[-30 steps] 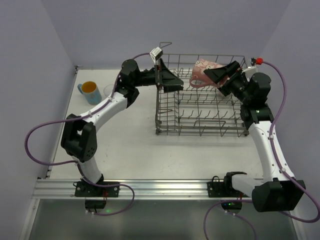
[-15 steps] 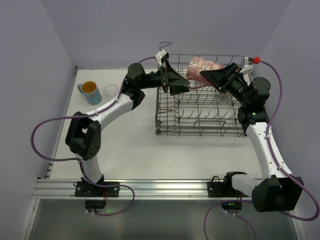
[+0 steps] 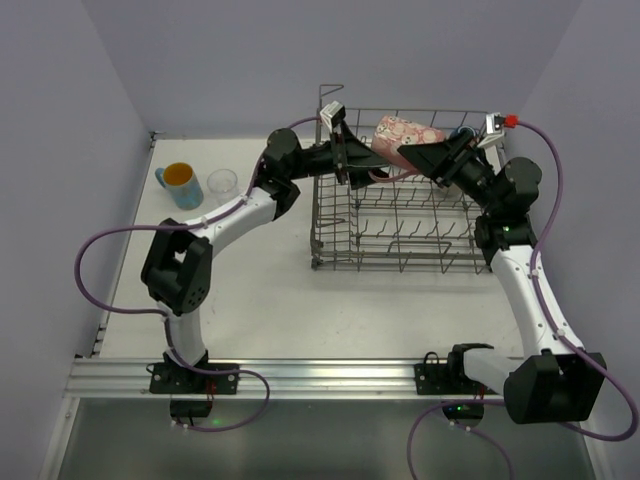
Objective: Unload the cups from the dish rack
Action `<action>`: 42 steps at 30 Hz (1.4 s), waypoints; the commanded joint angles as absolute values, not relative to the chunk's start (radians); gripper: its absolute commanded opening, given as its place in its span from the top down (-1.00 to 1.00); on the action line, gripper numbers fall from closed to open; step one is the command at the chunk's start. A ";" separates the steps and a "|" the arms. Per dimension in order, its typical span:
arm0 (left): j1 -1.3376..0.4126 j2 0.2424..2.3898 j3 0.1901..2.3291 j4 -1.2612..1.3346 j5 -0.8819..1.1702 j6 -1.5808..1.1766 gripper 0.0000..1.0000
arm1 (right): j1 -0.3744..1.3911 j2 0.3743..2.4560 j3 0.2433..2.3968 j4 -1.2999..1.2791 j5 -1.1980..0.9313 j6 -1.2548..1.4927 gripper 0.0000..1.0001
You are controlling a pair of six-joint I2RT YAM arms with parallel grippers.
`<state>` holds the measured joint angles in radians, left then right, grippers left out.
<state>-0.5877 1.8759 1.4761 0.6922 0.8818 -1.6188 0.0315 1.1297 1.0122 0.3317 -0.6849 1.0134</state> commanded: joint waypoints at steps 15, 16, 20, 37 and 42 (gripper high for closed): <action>-0.609 1.894 1.565 0.805 0.851 -1.684 0.26 | 0.029 1.109 1.016 0.471 -0.709 1.005 1.00; -0.609 1.898 1.569 0.810 0.851 -1.686 0.27 | 0.029 1.111 1.012 0.474 -0.710 1.006 1.00; -0.620 1.908 1.583 0.824 0.850 -1.706 0.23 | 0.035 1.115 1.006 0.471 -0.703 0.991 1.00; -0.641 1.957 1.621 0.962 0.835 -1.821 0.80 | 0.041 1.121 1.019 0.429 -0.695 0.959 1.00; -0.652 1.953 1.631 0.980 0.834 -1.830 0.53 | 0.041 1.121 1.015 0.425 -0.692 0.957 1.00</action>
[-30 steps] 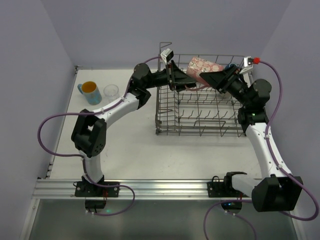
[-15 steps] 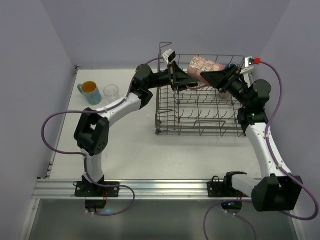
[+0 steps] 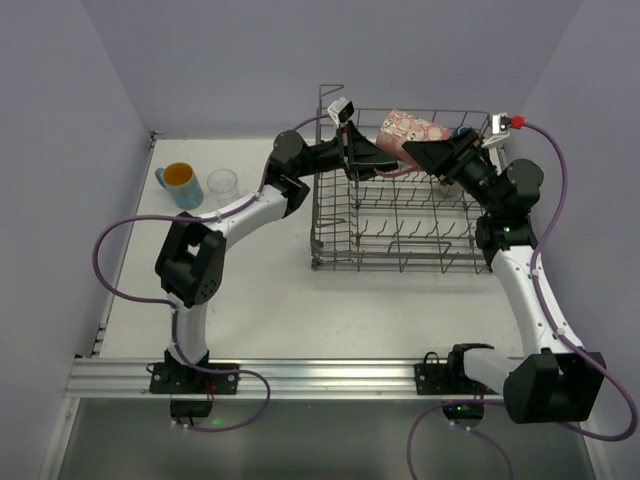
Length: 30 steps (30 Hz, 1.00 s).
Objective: Unload the cups from the dish rack
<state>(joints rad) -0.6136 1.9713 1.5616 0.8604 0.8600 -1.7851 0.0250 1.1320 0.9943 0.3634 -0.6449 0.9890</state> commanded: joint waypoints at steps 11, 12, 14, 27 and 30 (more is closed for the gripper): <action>-0.667 1.922 1.614 0.943 0.819 -1.795 0.37 | 0.048 1.112 1.006 0.416 -0.672 0.945 1.00; -0.667 1.918 1.609 0.939 0.822 -1.789 0.48 | 0.048 1.109 1.006 0.414 -0.672 0.943 1.00; -0.666 1.921 1.606 0.933 0.822 -1.786 0.94 | 0.048 1.108 1.006 0.417 -0.675 0.943 1.00; -0.635 1.846 1.562 0.822 0.805 -1.602 1.00 | 0.046 1.088 1.025 0.304 -0.638 0.893 0.85; -0.621 1.795 1.577 0.645 0.776 -1.410 1.00 | 0.048 1.085 1.026 0.295 -0.637 0.885 0.53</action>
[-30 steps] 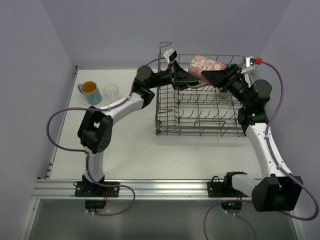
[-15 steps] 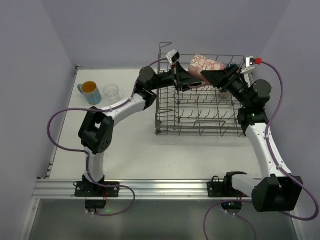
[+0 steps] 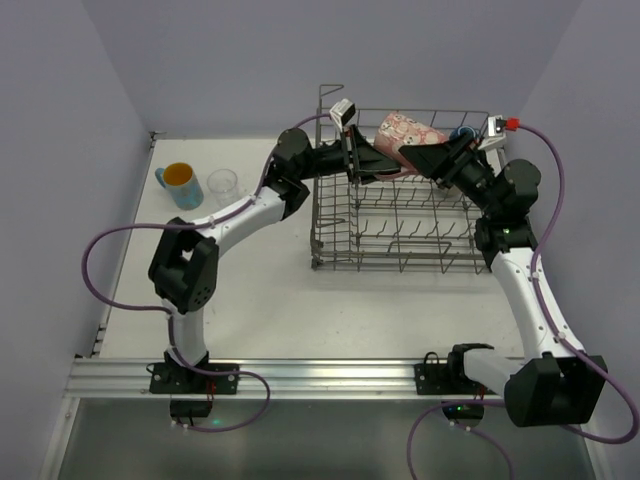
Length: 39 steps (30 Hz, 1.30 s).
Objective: Unload the cups from the dish rack
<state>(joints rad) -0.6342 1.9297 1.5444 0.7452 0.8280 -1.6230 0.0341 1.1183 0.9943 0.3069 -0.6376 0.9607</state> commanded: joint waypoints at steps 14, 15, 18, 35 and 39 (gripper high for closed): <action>-0.572 1.700 1.479 0.650 0.759 -1.288 1.00 | 0.048 1.069 1.029 0.244 -0.617 0.868 -0.98; -0.571 1.697 1.473 0.664 0.764 -1.302 1.00 | 0.048 1.071 1.026 0.244 -0.615 0.867 -0.98; -0.563 1.681 1.466 0.664 0.773 -1.286 1.00 | 0.048 1.060 1.002 0.259 -0.609 0.865 -0.98; -0.414 1.562 1.312 0.791 0.765 -1.319 1.00 | 0.044 1.009 0.919 0.252 -0.600 0.851 -0.98; -0.413 1.572 1.302 0.830 0.749 -1.327 1.00 | 0.045 0.977 0.885 0.268 -0.601 0.848 -0.98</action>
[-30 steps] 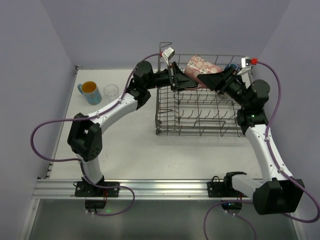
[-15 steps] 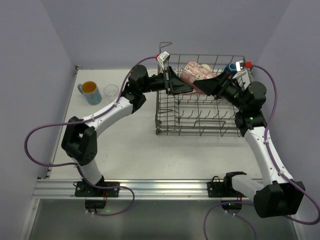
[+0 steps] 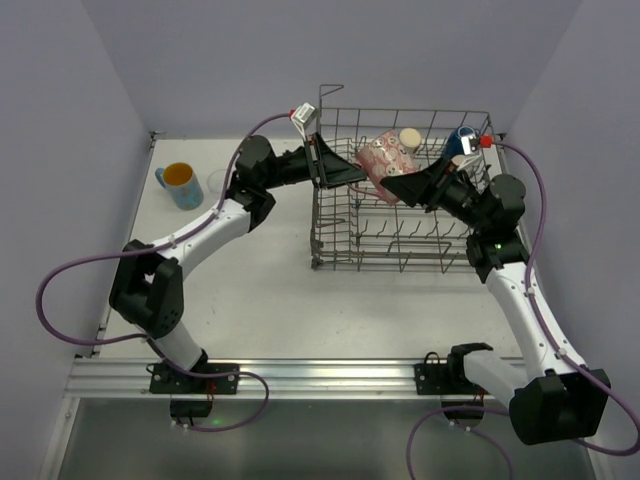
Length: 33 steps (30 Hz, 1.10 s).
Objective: Unload the cups from the dish rack
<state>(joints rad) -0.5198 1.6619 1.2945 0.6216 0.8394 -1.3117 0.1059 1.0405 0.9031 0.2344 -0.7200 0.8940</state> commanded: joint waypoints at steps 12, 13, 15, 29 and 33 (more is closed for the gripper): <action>-0.505 1.750 1.538 0.703 0.960 -1.329 1.00 | 0.048 1.063 0.983 0.256 -0.673 0.876 -0.26; -0.517 1.765 1.560 0.659 0.972 -1.306 1.00 | 0.048 1.066 0.994 0.243 -0.678 0.868 -0.11; -0.523 1.773 1.583 0.595 0.989 -1.261 1.00 | 0.048 1.075 1.020 0.210 -0.693 0.861 0.66; -0.541 1.776 1.563 0.603 1.176 -1.173 0.21 | 0.046 1.077 1.094 0.104 -0.750 0.821 1.00; -0.540 1.769 1.552 0.660 1.229 -1.193 -0.16 | 0.046 1.078 1.106 0.083 -0.768 0.805 1.00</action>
